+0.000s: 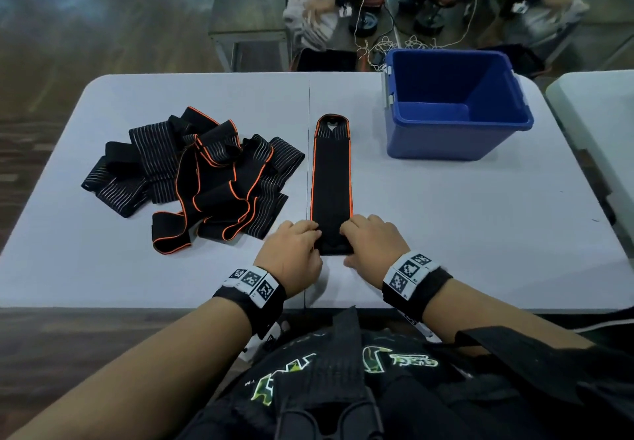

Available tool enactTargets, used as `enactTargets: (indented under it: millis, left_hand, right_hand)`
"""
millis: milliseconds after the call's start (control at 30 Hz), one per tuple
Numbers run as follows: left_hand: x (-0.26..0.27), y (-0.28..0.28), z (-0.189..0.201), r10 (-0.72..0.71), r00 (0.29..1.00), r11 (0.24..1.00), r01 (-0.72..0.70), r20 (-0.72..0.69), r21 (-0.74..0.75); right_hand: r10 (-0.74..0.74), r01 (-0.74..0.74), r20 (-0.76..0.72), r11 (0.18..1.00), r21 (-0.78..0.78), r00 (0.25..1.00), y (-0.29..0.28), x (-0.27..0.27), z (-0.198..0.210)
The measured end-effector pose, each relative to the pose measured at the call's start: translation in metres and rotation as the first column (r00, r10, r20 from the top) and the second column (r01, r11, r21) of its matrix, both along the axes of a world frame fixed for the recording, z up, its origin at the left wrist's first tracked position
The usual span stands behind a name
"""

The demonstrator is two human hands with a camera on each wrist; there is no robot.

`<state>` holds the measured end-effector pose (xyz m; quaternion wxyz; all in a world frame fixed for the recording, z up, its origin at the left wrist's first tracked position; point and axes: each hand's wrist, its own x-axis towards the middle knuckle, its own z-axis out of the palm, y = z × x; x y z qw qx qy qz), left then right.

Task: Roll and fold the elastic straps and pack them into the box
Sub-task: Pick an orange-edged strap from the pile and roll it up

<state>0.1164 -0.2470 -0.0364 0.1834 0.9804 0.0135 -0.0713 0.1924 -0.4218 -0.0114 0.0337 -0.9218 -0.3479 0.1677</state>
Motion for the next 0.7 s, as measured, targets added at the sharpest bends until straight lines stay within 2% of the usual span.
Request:
enactTargets:
  millis: [67, 133, 233, 367, 467, 533, 700]
  left_hand:
    - [-0.005, 0.003, -0.001, -0.021, 0.998, 1.000, 0.020, -0.063, -0.013]
    - [-0.007, 0.005, -0.003, -0.008, 0.998, 0.999, 0.004, -0.066, -0.047]
    - [-0.004, 0.005, -0.001, 0.067, 0.997, 0.989, -0.071, -0.031, -0.128]
    - [0.010, 0.002, 0.010, 0.237, 0.971, 0.942, -0.238, -0.033, -0.236]
    - [0.018, 0.003, 0.015, 0.344, 0.934, 0.880, -0.356, -0.095, -0.315]
    - [0.024, 0.005, 0.018, 0.379, 0.917, 0.852, -0.398, -0.124, -0.339]
    - [0.033, 0.002, 0.015, 0.403, 0.903, 0.851, -0.430, -0.148, -0.303]
  right_hand:
    - [-0.010, 0.010, 0.008, 0.999, 0.038, 1.000, 0.000, 0.000, -0.002]
    - [-0.024, 0.026, -0.017, 0.997, 0.074, 1.000, 0.000, -0.001, -0.003]
    - [-0.110, 0.131, -0.138, 0.979, 0.153, 0.984, -0.001, 0.000, -0.003]
    - [-0.228, 0.295, -0.281, 0.928, 0.226, 0.932, 0.000, 0.010, 0.001]
    - [-0.315, 0.418, -0.361, 0.872, 0.255, 0.878, 0.002, 0.017, 0.004]
    - [-0.361, 0.481, -0.396, 0.836, 0.262, 0.844, 0.004, 0.021, 0.002]
    - [-0.489, 0.597, -0.400, 0.773, 0.214, 0.775, 0.013, 0.027, -0.010]
